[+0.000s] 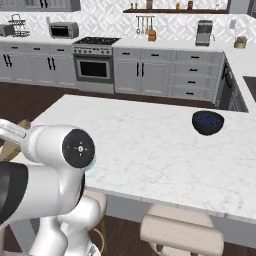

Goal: Start the toaster. Once the lever pops up, take the bread to the plate on the dining counter.

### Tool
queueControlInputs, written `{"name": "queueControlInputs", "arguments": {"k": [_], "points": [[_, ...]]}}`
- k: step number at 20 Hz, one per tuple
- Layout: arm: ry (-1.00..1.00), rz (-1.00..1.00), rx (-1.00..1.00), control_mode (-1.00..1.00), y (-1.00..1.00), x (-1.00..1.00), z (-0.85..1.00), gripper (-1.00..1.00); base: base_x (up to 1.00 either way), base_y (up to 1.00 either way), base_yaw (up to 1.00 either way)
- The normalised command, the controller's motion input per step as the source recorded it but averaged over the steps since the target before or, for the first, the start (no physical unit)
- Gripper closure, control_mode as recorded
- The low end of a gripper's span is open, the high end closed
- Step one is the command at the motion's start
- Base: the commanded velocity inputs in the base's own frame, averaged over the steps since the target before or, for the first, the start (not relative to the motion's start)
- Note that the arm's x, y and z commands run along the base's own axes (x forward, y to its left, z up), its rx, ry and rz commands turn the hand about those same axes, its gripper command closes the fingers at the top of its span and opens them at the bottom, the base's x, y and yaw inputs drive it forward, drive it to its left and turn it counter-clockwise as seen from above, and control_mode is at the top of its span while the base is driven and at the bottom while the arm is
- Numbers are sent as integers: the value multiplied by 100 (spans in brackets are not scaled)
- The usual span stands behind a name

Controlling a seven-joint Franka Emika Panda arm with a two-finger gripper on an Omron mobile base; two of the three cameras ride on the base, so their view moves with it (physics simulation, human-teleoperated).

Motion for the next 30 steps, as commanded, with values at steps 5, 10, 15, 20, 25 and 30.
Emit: {"name": "queueControlInputs", "arguments": {"k": [5, 10, 15, 20, 25, 30], "points": [[11, 31, 17, -100, -61, 100, -41, 100, 0, 0, 0], [4, 16, 9, -100, -6, 100, -76, 100, 0, 0, 0], [6, -4, 0, -100, 23, 99, -81, 100, 0, 0, 0], [10, -9, 0, -100, 10, 83, -64, 100, 0, 0, 0], [16, -5, -6, -100, 19, 85, -45, 100, 0, 0, 0], [12, 0, -12, -100, 41, 15, -58, 100, 0, 0, 0]]}}
